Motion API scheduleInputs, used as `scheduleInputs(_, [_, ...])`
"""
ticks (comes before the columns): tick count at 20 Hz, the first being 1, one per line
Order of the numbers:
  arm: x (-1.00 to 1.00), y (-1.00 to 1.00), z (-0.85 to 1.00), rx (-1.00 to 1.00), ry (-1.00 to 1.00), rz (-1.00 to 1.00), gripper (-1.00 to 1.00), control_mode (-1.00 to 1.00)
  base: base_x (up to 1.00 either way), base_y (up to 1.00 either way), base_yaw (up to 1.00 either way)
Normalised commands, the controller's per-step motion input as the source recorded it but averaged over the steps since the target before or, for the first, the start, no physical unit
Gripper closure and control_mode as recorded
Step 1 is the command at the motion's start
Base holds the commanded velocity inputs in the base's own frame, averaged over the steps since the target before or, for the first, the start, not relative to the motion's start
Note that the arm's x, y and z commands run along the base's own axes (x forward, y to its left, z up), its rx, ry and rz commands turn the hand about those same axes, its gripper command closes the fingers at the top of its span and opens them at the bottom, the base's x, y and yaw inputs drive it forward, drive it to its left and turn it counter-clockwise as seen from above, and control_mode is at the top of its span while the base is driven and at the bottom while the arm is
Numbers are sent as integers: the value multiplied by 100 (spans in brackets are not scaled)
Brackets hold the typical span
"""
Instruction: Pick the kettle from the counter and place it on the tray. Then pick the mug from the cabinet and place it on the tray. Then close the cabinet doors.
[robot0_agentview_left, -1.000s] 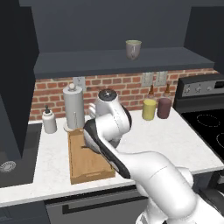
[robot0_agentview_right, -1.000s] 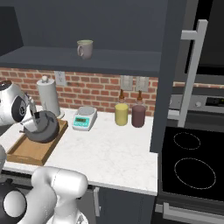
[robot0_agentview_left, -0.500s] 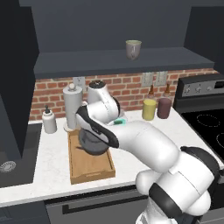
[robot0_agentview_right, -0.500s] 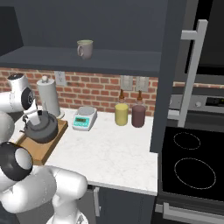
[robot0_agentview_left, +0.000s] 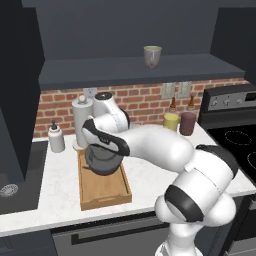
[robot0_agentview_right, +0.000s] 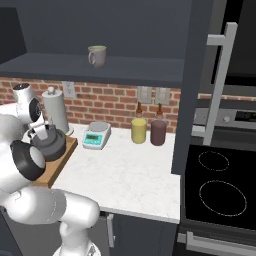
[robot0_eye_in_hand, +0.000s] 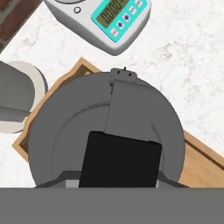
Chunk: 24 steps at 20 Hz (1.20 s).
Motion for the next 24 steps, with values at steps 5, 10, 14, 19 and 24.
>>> scheduleInputs(5, [24, 0, -13, 0, 0, 0, 100, -100, 0, 0, 0])
scheduleInputs(10, [23, 4, -7, 0, -1, 2, 100, -100, 0, 0, 0])
scheduleInputs(14, [15, 3, -7, 0, 0, 2, 100, -100, 0, 0, 0])
scheduleInputs(19, [1, 0, -21, 0, 0, 0, 100, -100, 0, 0, 0])
scheduleInputs(24, [-1, 0, -28, 0, 3, 0, -100, -100, 0, 0, 0])
